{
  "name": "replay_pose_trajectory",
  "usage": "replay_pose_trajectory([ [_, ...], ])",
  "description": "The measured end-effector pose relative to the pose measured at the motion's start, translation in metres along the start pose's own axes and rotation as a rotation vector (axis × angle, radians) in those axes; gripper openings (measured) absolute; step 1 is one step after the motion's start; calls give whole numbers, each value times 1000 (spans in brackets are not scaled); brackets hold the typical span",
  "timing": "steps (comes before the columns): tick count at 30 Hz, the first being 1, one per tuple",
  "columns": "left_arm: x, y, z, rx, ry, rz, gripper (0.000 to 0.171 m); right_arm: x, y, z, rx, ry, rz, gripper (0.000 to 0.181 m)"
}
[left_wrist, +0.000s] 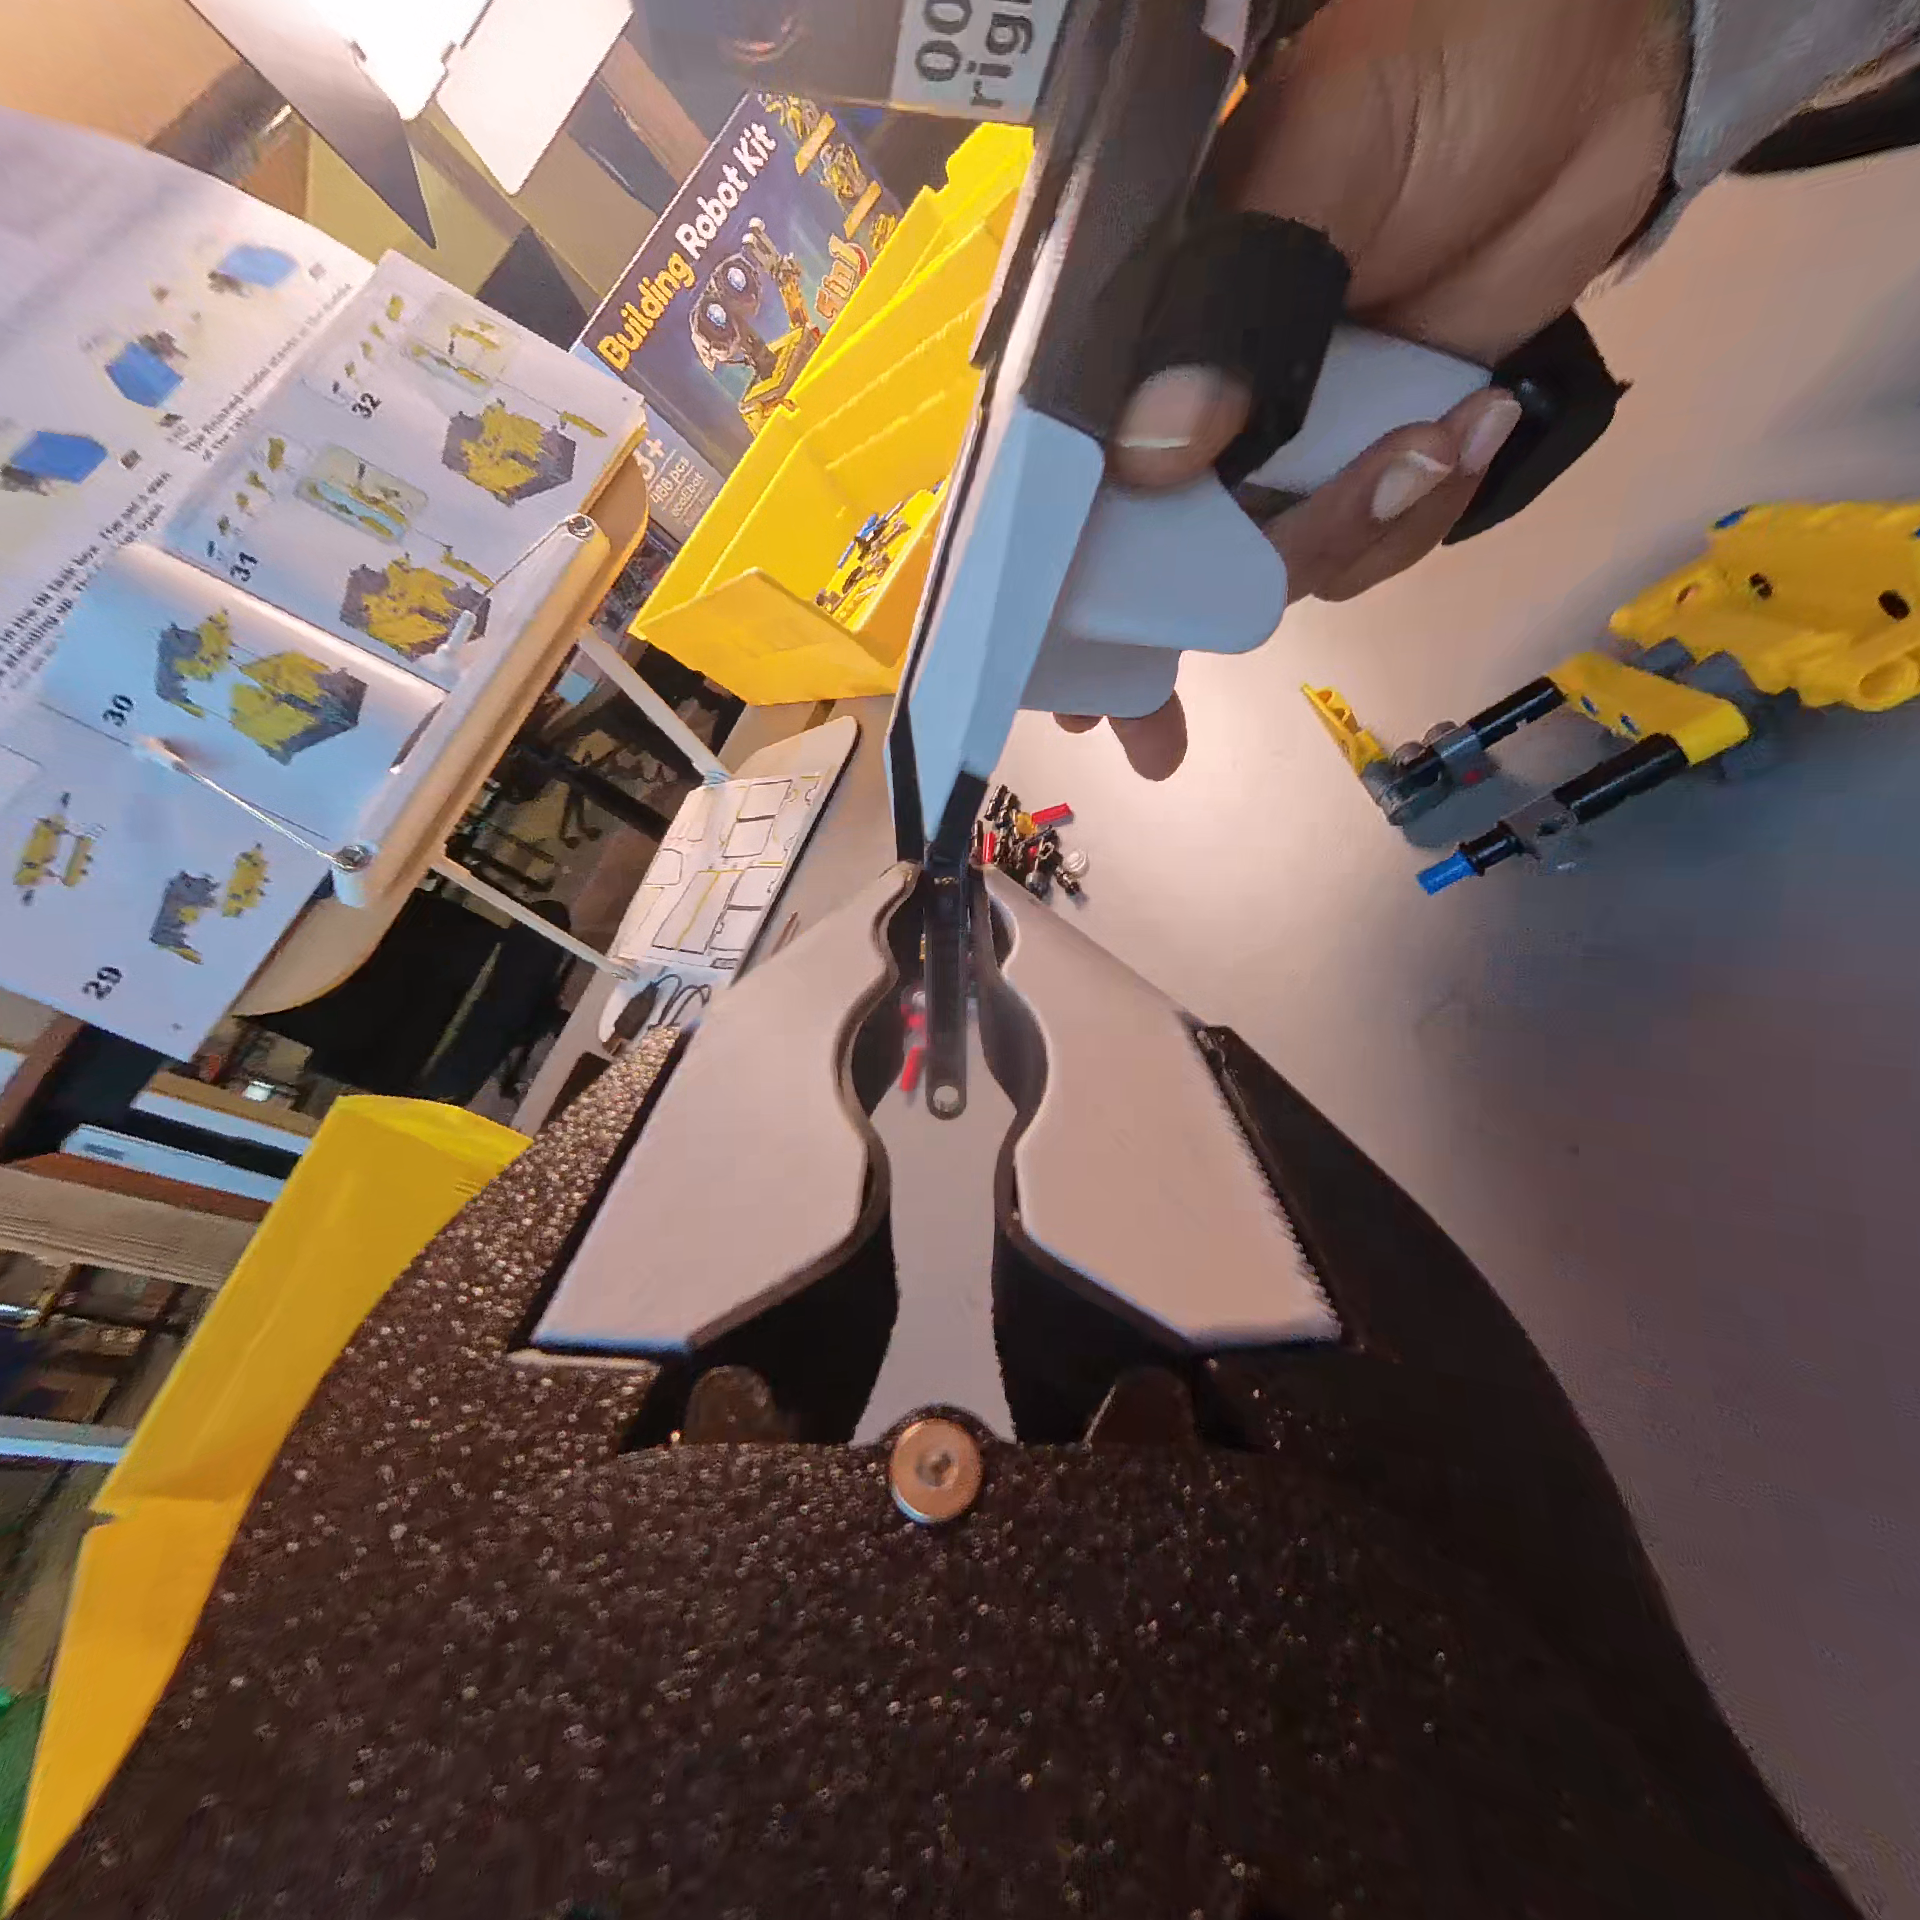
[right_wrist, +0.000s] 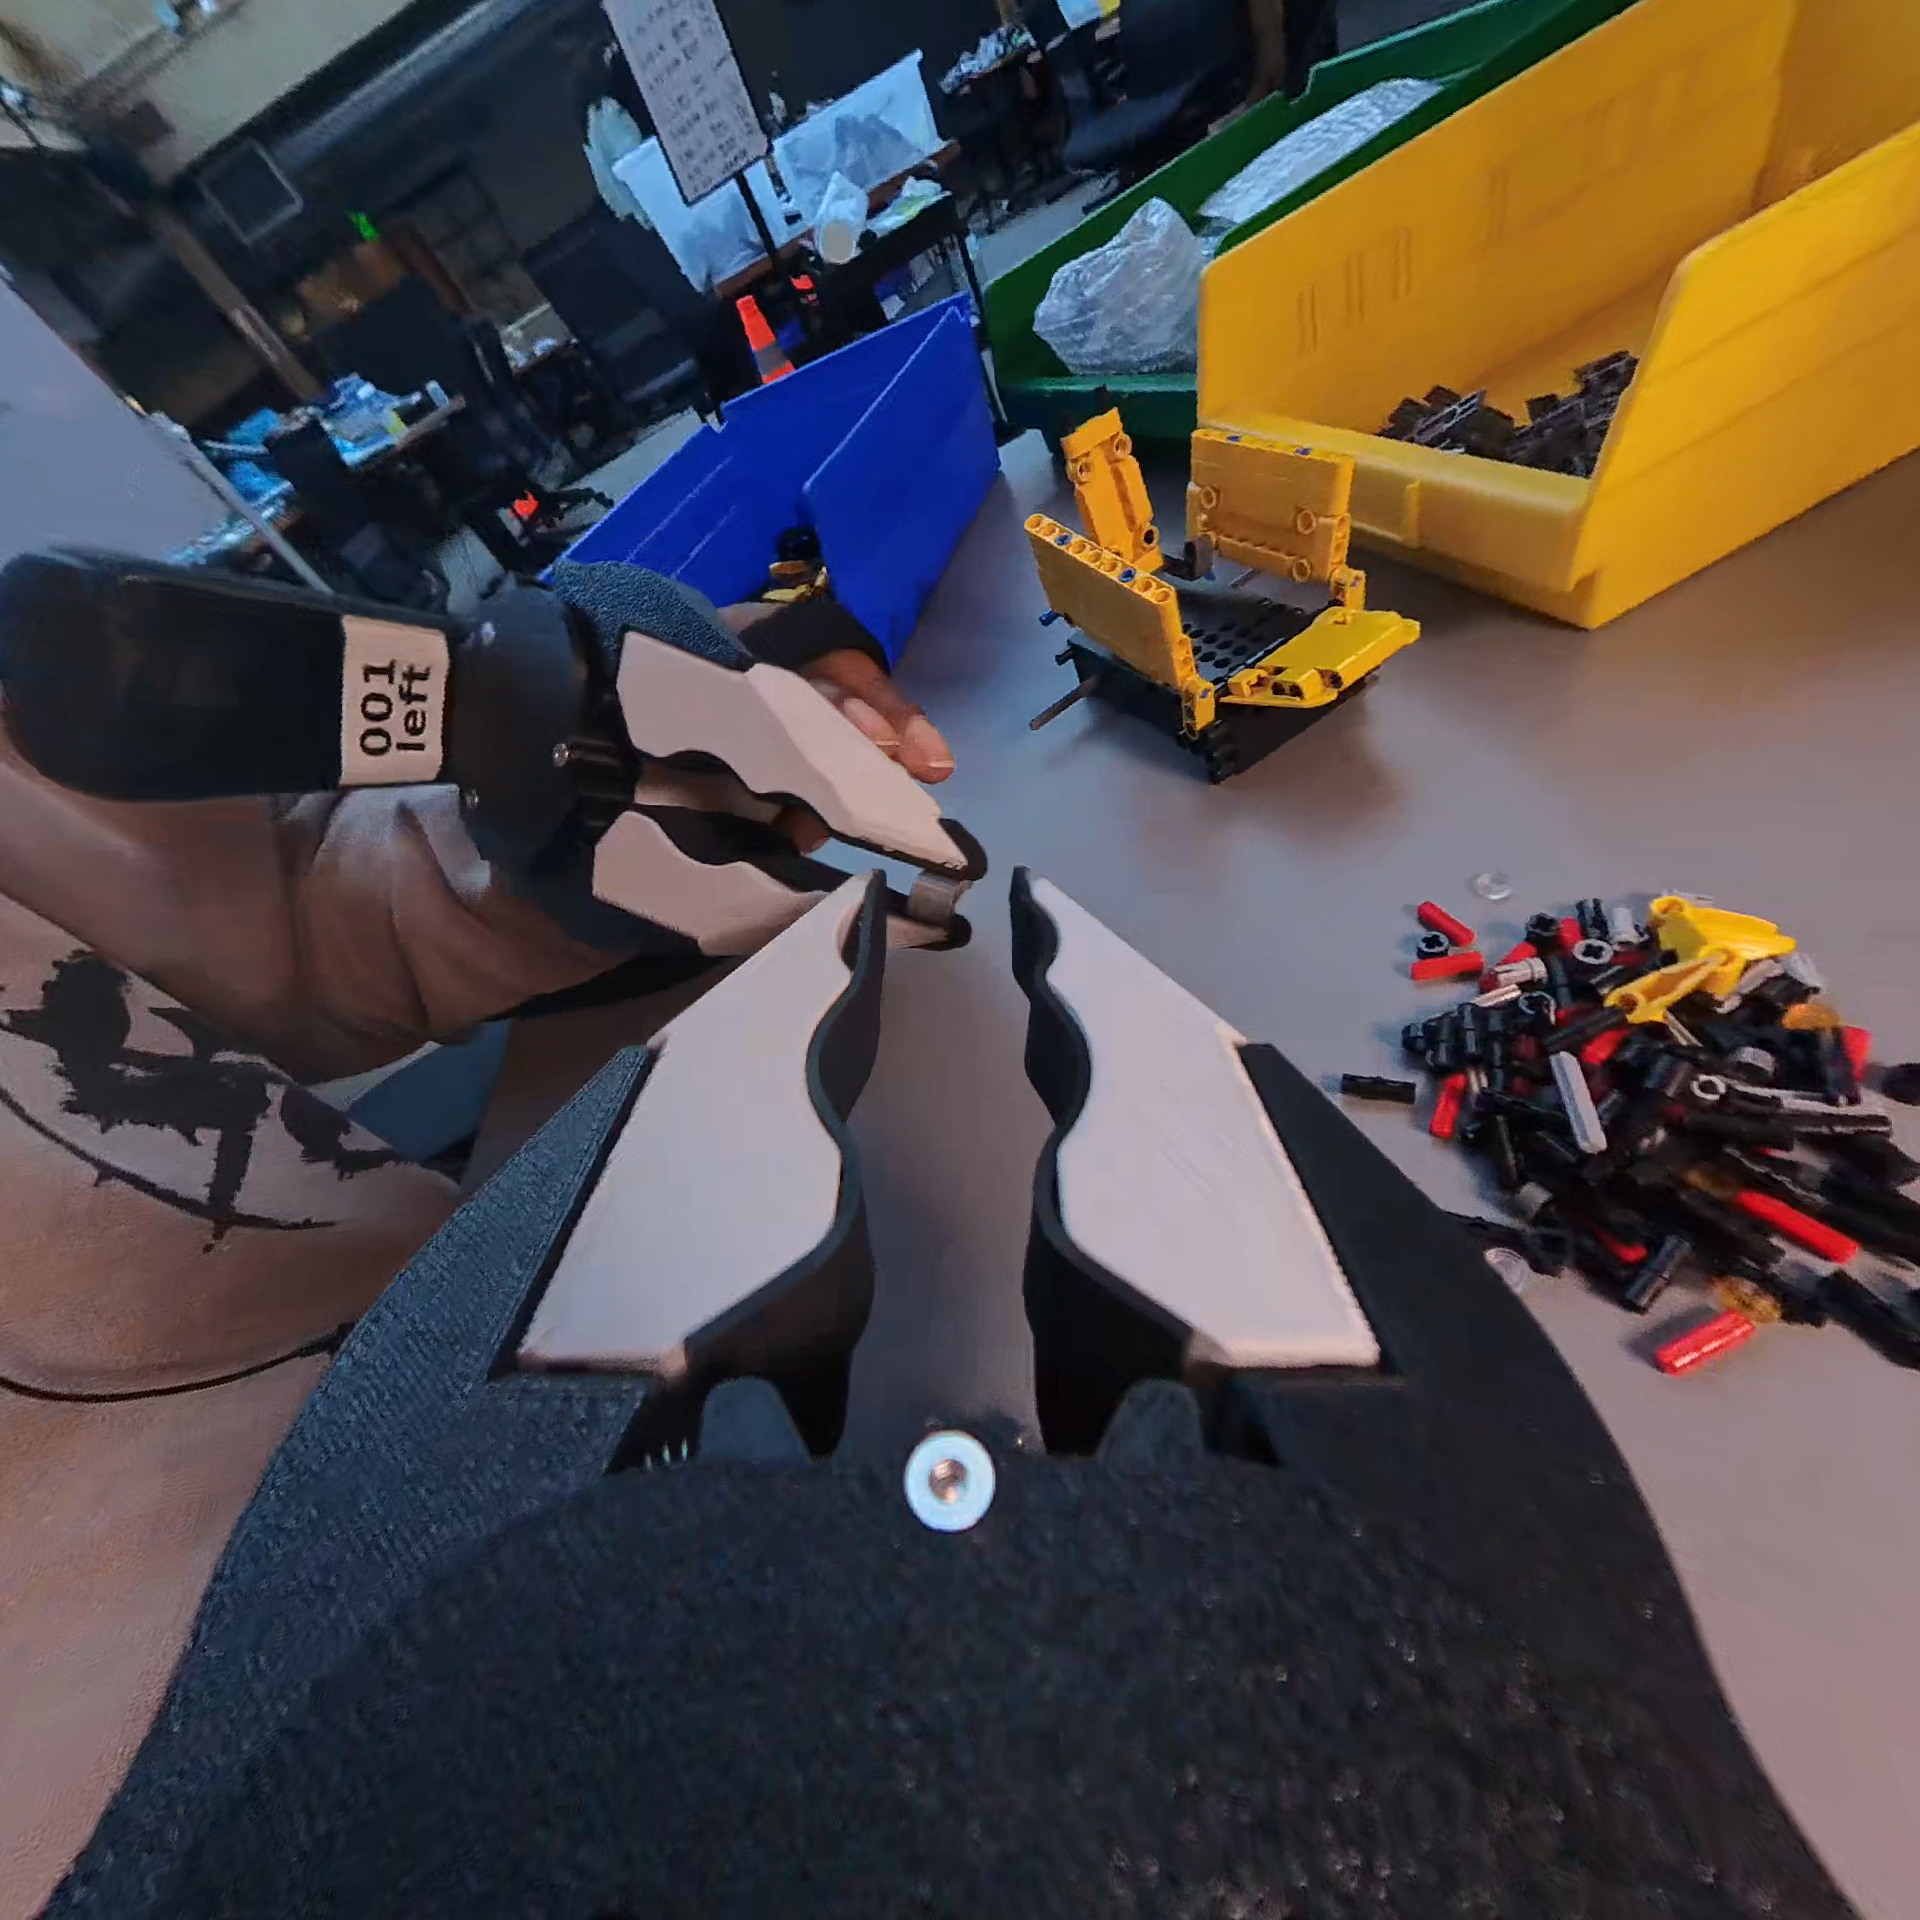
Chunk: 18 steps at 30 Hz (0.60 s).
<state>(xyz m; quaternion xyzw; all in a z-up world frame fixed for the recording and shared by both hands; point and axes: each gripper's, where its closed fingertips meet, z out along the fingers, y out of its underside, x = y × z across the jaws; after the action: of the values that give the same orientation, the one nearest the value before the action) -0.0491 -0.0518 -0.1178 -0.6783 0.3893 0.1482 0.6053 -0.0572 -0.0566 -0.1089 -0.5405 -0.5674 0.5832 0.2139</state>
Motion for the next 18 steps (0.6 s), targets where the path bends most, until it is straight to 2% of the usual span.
replay_pose_trajectory([
  [1, 0, 1, 1, -10, -9, 21, 6, -1, 1, 0, -2, -16, 8, 11],
  [2, 1, 1, 1, -17, -12, 36, 6, 0, 3, 0, -15, -11, 10, 8],
  [10, -6, 1, -3, 6, -6, -38, 15, 14, -8, -21, -7, -2, 2, 7],
  [13, -3, 0, -1, 8, 6, -35, 17, 9, -5, -20, -15, -13, -5, 7],
  [15, 0, 1, 0, -6, 17, -21, 7, 6, -2, -18, -23, -23, -7, 7],
  [18, -4, -5, -5, -7, 24, -17, 6, 2, -6, -19, -6, -29, -69, 8],
])
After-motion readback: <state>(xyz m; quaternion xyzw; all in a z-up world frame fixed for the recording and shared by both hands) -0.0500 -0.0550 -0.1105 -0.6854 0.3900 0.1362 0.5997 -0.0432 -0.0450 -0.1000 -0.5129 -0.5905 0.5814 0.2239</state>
